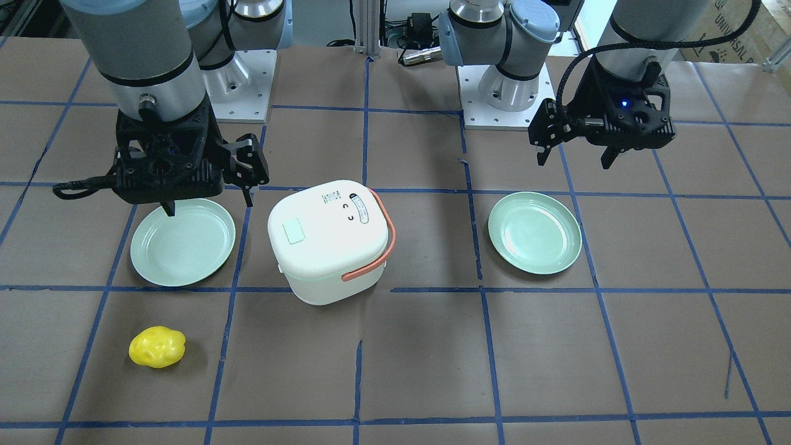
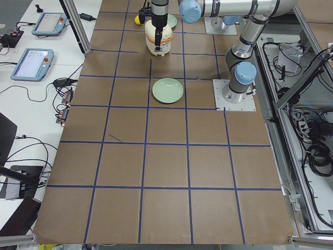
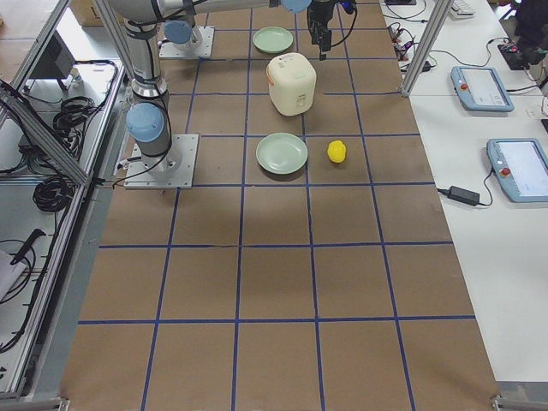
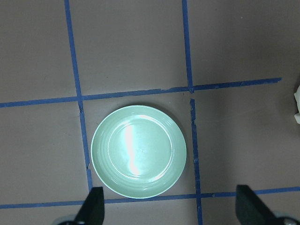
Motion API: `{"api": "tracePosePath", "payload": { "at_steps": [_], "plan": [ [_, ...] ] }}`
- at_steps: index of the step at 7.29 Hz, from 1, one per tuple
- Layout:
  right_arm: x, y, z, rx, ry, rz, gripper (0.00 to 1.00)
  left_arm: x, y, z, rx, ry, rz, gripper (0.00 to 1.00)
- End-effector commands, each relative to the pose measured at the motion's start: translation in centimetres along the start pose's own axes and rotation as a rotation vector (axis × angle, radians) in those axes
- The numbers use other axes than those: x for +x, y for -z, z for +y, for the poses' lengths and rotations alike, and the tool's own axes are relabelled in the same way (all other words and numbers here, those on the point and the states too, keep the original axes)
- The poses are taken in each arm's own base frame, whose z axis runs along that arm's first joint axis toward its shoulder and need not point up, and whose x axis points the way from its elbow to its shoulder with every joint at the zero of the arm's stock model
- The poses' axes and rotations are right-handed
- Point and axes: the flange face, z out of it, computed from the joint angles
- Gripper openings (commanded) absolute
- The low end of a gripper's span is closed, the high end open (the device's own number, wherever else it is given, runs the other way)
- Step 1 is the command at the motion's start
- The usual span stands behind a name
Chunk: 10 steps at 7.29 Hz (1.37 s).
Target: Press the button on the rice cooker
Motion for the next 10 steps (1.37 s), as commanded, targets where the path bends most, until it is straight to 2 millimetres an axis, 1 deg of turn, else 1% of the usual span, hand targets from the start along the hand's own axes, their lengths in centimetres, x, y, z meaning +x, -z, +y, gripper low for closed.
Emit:
{"api": "tracePosePath", "payload": {
  "at_steps": [1, 2, 3, 4, 5, 6, 8, 9, 10],
  "plan": [
    [-4.3, 0.2, 0.7, 0.012, 0.047, -0.002, 0.72, 0.0, 0.0, 0.0, 0.000, 0.000, 0.000, 1.00],
    [-5.2, -0.7, 1.3, -0.033, 0.027, -0.003, 0.26, 0.0, 0.0, 0.0, 0.000, 0.000, 0.000, 1.00],
    [-5.3, -2.7, 2.0, -0.089, 0.030, -0.005, 0.11, 0.0, 0.0, 0.0, 0.000, 0.000, 0.000, 1.00],
    [-5.5, -5.8, 2.5, -0.135, 0.034, -0.007, 0.09, 0.0, 0.0, 0.0, 0.000, 0.000, 0.000, 1.00],
    [-5.7, -7.5, 2.4, -0.101, 0.022, -0.019, 0.08, 0.0, 0.0, 0.0, 0.000, 0.000, 0.000, 1.00],
    [-5.8, -9.1, 2.7, -0.111, 0.024, -0.020, 0.08, 0.0, 0.0, 0.0, 0.000, 0.000, 0.000, 1.00],
    [-6.0, -11.0, 2.8, -0.104, 0.022, -0.025, 0.08, 0.0, 0.0, 0.0, 0.000, 0.000, 0.000, 1.00],
    [-6.5, -11.8, 2.9, -0.116, 0.020, -0.064, 0.08, 0.0, 0.0, 0.0, 0.000, 0.000, 0.000, 1.00],
    [-6.6, -12.1, 2.5, -0.095, 0.021, -0.075, 0.08, 0.0, 0.0, 0.0, 0.000, 0.000, 0.000, 1.00]
  ]
}}
